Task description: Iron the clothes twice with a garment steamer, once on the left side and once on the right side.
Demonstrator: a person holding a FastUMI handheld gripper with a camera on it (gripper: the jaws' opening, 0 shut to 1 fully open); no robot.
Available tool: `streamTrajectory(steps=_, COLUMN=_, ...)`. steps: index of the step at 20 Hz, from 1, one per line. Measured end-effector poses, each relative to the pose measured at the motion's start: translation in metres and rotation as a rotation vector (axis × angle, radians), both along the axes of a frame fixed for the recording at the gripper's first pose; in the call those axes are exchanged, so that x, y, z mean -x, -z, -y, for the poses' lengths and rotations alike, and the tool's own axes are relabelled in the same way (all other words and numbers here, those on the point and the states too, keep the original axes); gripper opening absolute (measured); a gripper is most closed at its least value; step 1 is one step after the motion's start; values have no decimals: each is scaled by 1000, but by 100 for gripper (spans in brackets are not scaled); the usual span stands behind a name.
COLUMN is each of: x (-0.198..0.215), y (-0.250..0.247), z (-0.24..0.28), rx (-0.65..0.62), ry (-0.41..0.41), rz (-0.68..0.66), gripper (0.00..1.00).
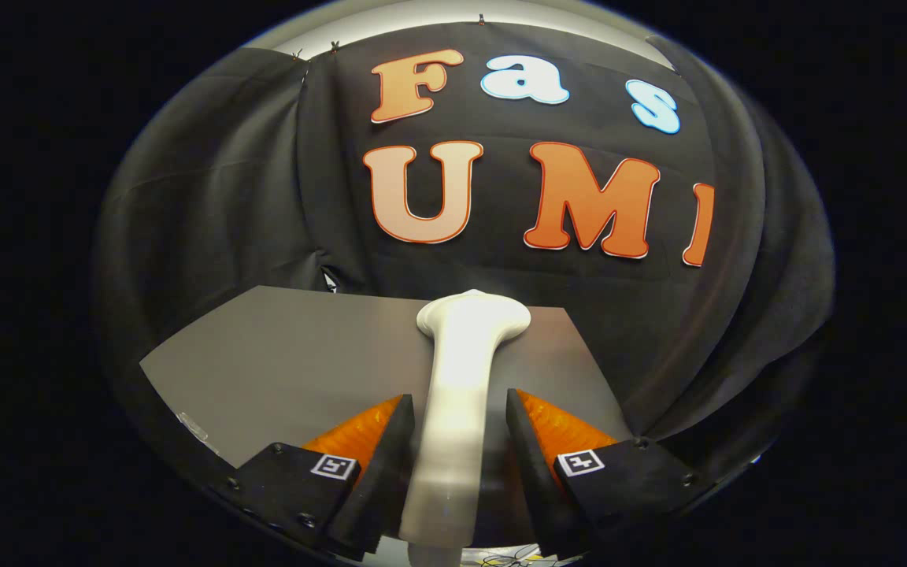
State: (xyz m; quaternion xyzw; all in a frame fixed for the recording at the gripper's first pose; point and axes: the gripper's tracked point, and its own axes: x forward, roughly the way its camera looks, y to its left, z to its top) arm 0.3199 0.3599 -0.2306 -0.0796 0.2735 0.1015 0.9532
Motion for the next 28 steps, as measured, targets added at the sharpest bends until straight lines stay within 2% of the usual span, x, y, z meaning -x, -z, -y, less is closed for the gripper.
streamTrajectory(steps=4, x=-1, y=5, z=-4, rx=-5, ry=-6, rz=-23, gripper=78)
streamTrajectory(steps=6, x=0, y=4, z=-2, rx=-5, ry=1, rz=-28, gripper=70)
streamTrajectory(steps=8, x=0, y=5, z=-3, rx=-17, ry=0, rz=-35, gripper=58)
streamTrajectory(steps=10, x=3, y=4, z=-8, rx=-84, ry=2, rz=-46, gripper=54)
streamTrajectory(steps=11, x=3, y=6, z=-13, rx=-111, ry=-3, rz=-46, gripper=45)
streamTrajectory(steps=13, x=5, y=4, z=-12, rx=-94, ry=-17, rz=-38, gripper=42)
streamTrajectory(steps=18, x=19, y=-7, z=-12, rx=-109, ry=-46, rz=-13, gripper=42)
streamTrajectory(steps=28, x=80, y=-92, z=6, rx=-131, ry=-156, rz=148, gripper=41)
